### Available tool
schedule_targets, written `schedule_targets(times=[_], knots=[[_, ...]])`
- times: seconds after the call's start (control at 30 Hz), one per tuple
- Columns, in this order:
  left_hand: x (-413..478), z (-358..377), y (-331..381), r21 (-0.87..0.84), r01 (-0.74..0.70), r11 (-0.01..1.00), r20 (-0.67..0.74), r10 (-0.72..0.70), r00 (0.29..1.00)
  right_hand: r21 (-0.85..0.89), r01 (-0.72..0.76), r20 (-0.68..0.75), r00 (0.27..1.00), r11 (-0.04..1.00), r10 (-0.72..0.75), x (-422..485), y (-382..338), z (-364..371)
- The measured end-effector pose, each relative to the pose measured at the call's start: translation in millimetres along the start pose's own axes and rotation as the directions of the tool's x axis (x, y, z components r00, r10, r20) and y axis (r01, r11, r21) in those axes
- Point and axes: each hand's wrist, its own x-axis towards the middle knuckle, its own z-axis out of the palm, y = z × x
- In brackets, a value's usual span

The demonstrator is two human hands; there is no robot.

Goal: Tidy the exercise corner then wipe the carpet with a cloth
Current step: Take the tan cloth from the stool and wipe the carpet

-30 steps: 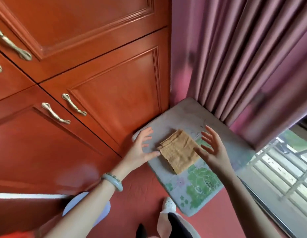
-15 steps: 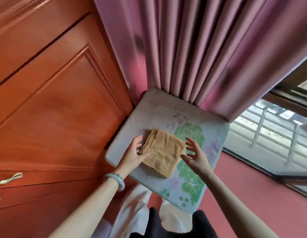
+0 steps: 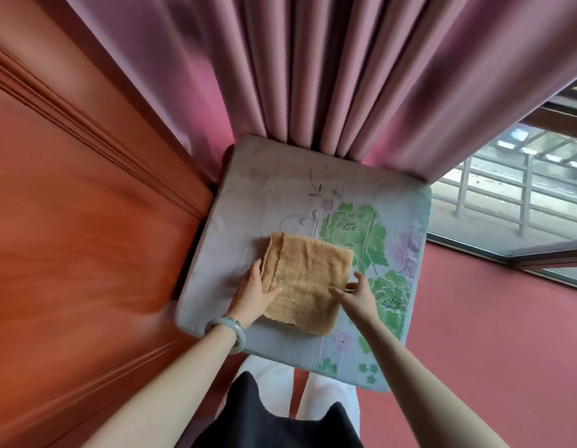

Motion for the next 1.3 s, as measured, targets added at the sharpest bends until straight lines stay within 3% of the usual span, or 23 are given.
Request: schedule_targets(times=[0.17,0.3,0.43,0.57,0.7,0.87,1.07,1.2,1.3], knots=[[11.8,15.6,-5.3,-0.159,0.191,0.969,-0.007,-0.195,0.981,0.220,-0.186,-0.014,0.981,0.958,0.194,14.2,5.1,13.7],[16.3,13.2,2.5,-0.288,0.259,0.922,0.073,-0.248,0.966,0.303,-0.205,0.065,0.979,0.930,0.195,11.1,1.2,12.1],[4.6,-4.7,18.1,-0.314,0.111,0.943,0.093,-0.086,0.992,0.346,-0.131,0.063,0.991,0.929,0.117,-10.7,-19.2,5.3],[-25.6,-26.8,48.7,-0.204,-0.203,0.958,-0.073,0.192,0.979,0.405,-0.001,0.034,0.999,0.914,-0.014,-46.5,-50.7,-8.0],[-60.4,-44.0,94.1,-0.016,-0.507,0.862,-0.180,0.496,0.850,0.520,0.108,0.015,0.991,0.847,-0.136,-88.3,-82.8,-29.1],[-113.7,-35.2,151.4,0.220,-0.717,0.661,-0.078,0.745,0.663,0.714,0.194,-0.024,0.967,0.673,-0.253,-142.4,-110.2,-64.5],[-179.0,-3.6,200.7,0.322,-0.886,0.333,0.125,0.913,0.388,0.765,0.378,-0.221,0.914,0.521,-0.340,-201.0,-93.6,-119.9],[-220.8,34.5,219.0,0.320,-0.940,0.121,0.259,0.943,0.209,0.648,0.498,-0.442,0.862,0.576,-0.249,-233.6,-52.4,-160.0],[-259.0,73.7,224.8,0.246,-0.969,-0.023,0.370,0.926,0.072,0.613,0.556,-0.590,0.795,0.561,-0.142,-265.1,-7.9,-191.4]])
